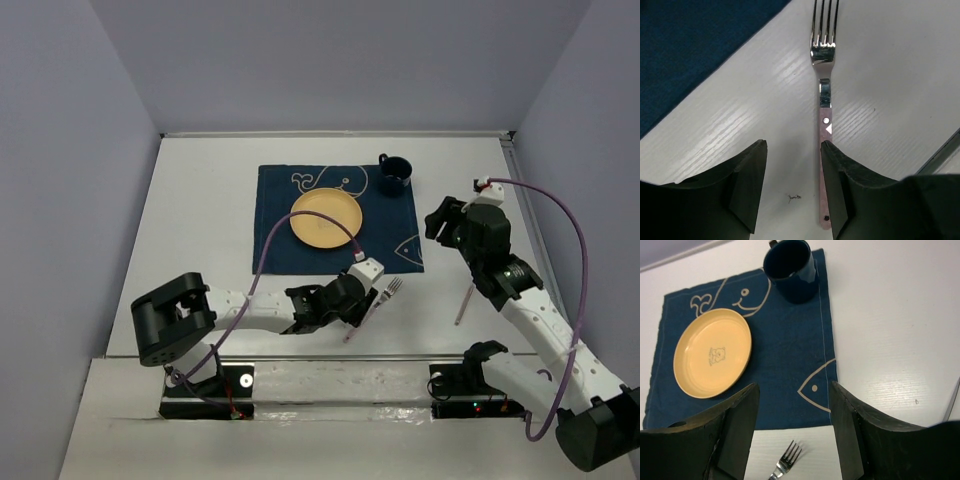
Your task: Set the dinner table for one person
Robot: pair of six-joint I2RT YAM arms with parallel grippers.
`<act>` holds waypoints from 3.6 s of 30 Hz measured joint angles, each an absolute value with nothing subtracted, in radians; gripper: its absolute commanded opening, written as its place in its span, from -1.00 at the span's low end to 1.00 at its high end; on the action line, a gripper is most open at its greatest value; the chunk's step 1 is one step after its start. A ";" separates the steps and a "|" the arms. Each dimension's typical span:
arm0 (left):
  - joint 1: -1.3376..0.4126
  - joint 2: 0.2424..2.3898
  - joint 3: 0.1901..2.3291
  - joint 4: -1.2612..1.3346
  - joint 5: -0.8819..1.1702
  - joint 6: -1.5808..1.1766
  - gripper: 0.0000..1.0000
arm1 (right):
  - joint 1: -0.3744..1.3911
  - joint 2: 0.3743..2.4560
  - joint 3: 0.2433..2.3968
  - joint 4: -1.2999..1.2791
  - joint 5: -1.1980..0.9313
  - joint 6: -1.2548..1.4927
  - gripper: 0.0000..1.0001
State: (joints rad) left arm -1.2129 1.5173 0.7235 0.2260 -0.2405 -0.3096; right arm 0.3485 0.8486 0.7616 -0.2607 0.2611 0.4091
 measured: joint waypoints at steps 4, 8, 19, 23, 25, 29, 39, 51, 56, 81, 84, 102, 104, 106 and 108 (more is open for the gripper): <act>-1.239 1.593 0.770 0.251 -0.233 -0.281 -0.02 | 0.348 0.881 0.747 -0.261 0.257 0.413 0.25; -1.250 1.644 0.788 0.271 -0.212 -0.266 -0.03 | 0.348 0.881 0.740 -0.260 0.254 0.412 0.25; -1.262 1.705 0.803 0.272 -0.202 -0.241 -0.89 | 0.348 0.868 0.738 -0.256 0.247 0.413 0.25; -1.268 1.707 0.805 0.269 -0.220 -0.241 -1.00 | 0.348 0.868 0.738 -0.252 0.242 0.412 0.24; -1.268 1.706 0.807 0.261 -0.240 -0.241 -1.00 | 0.348 0.867 0.738 -0.252 0.239 0.413 0.24; -1.248 1.645 0.806 0.207 -0.264 -0.250 -1.00 | 0.348 0.856 0.738 -0.252 0.231 0.412 0.24; -0.805 1.308 0.837 0.183 -0.282 -0.339 -1.00 | 0.348 0.851 0.736 -0.231 0.192 0.416 0.24; -0.486 1.576 0.989 0.089 -0.290 -0.359 -1.00 | 0.348 0.833 0.704 -0.216 0.161 0.415 0.24; -0.476 1.644 0.990 0.062 -0.295 -0.357 -1.00 | 0.348 0.821 0.702 -0.216 0.154 0.415 0.23; -0.456 1.794 1.006 0.087 -0.297 -0.340 -0.74 | 0.348 0.819 0.702 -0.216 0.130 0.415 0.23; -0.456 1.804 1.009 0.089 -0.296 -0.339 -0.50 | 0.348 0.820 0.702 -0.216 0.130 0.415 0.23; -0.462 1.575 1.008 0.032 -0.302 -0.358 0.98 | 0.348 0.827 0.684 -0.217 0.185 0.415 0.23; -0.475 1.455 1.008 0.032 -0.289 -0.360 0.98 | 0.348 0.840 0.684 -0.222 0.204 0.416 0.22; -0.496 1.330 1.008 0.025 -0.274 -0.360 0.98 | 0.348 0.857 0.684 -0.233 0.226 0.421 0.13; -0.540 1.189 1.008 0.014 -0.245 -0.356 0.98 | 0.348 0.871 0.684 -0.250 0.254 0.439 -0.07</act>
State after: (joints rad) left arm -0.5400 1.1889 1.0084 0.0143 -0.2447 -0.3565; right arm 0.3485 0.8715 0.6842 -0.2504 0.2539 0.4385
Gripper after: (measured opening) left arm 0.989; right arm 0.583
